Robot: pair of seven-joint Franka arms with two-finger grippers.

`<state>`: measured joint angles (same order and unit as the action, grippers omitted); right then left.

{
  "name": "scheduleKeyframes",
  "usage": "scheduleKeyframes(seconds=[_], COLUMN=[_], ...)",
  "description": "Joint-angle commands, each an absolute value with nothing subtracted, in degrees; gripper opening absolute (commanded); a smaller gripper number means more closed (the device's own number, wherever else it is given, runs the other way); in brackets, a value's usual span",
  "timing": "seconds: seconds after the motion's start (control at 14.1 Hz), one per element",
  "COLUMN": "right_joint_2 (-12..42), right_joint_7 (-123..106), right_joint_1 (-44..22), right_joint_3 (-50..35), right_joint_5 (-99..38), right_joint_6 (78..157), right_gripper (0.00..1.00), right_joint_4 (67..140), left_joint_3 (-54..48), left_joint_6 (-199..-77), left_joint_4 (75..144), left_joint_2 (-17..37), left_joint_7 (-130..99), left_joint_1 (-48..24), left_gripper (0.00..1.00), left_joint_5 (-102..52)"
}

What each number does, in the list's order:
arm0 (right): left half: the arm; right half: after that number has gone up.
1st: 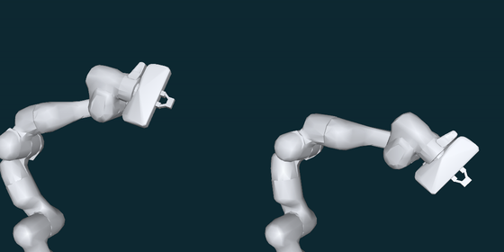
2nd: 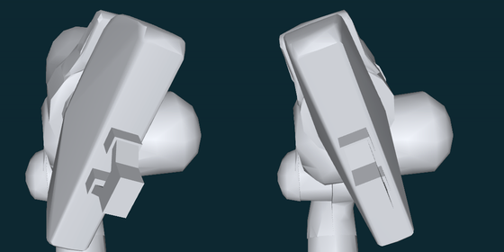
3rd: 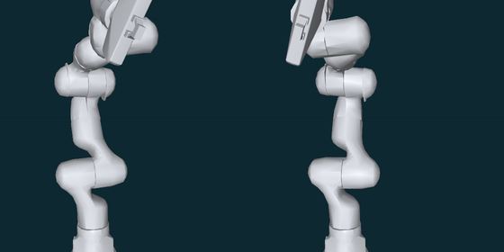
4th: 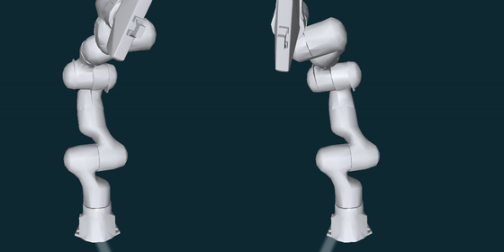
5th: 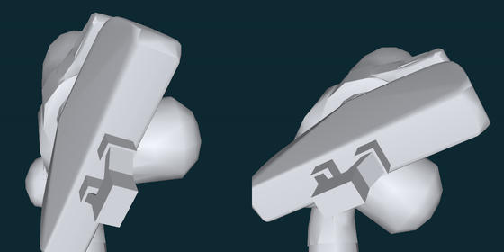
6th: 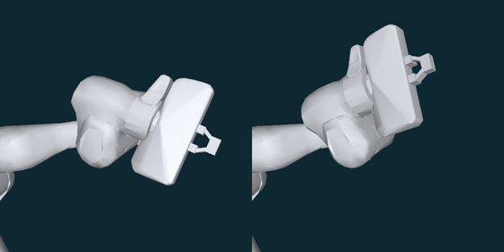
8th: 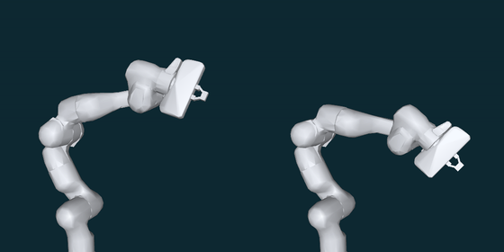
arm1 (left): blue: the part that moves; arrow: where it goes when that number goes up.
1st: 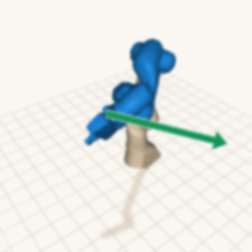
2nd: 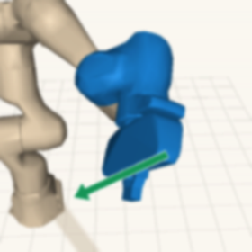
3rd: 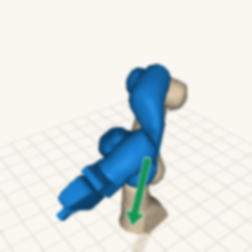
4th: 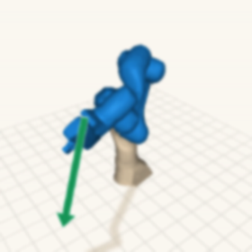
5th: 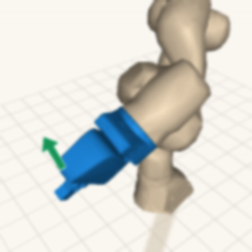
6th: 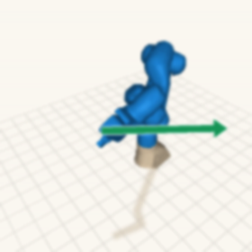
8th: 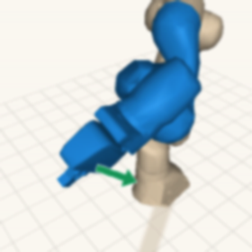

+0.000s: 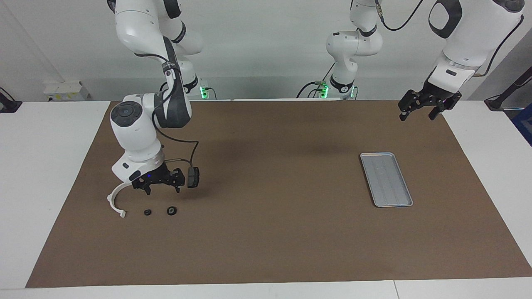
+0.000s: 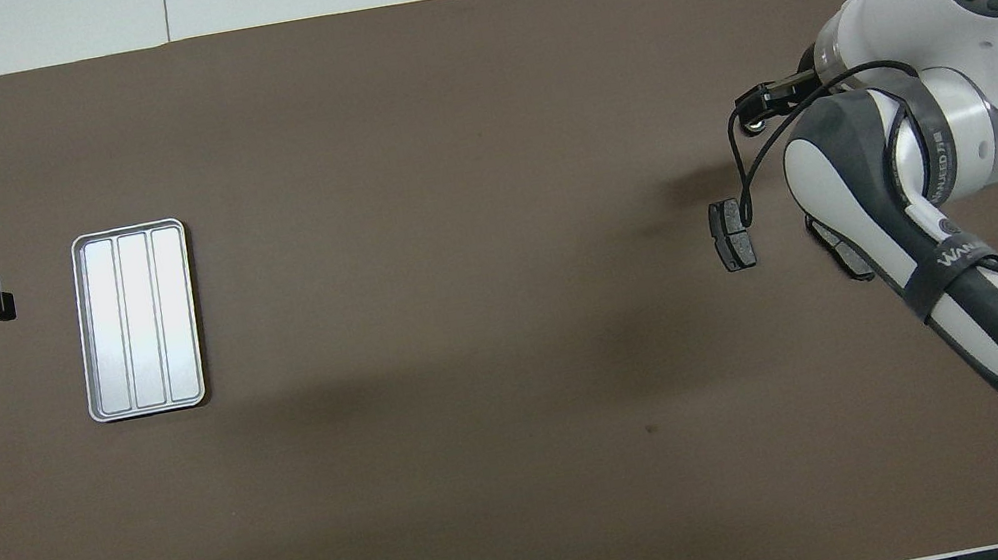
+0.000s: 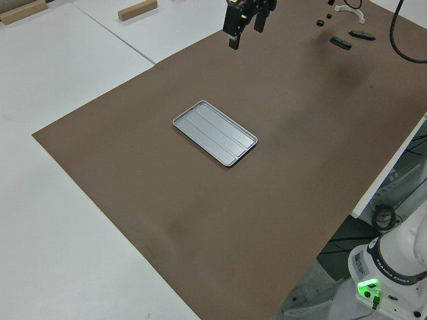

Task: Place bearing gear from tray to pile

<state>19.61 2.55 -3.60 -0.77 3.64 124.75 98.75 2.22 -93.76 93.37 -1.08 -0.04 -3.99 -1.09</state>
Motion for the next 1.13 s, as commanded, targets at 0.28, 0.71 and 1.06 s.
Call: scheduleKeyframes(seconds=[0.28, 0.71, 1.06], right_joint_2=[14.43, 3.62, -2.1], right_joint_7=[2.55, 2.9, 2.99], right_joint_1=[-2.99, -3.16, -3.08], right_joint_3=[-1.32, -1.32, -1.23], right_joint_5=[2.47, 0.79, 0.79], right_joint_6=[115.25, 99.34, 88.43], right_gripper=[1.0, 1.0, 1.0], right_joint_4=[96.42, 96.42, 96.33], left_joint_3=[2.29, 2.29, 2.29], left_joint_6=[-94.48, -94.84, -95.1], left_joint_4=[95.98, 95.89, 95.89], left_joint_2=[-3.16, -3.16, -3.16], left_joint_7=[0.35, 0.35, 0.26], left_joint_1=[-4.13, -4.04, -4.04], left_gripper=[1.0, 1.0, 1.0], left_joint_5=[-1.23, -1.23, -1.23])
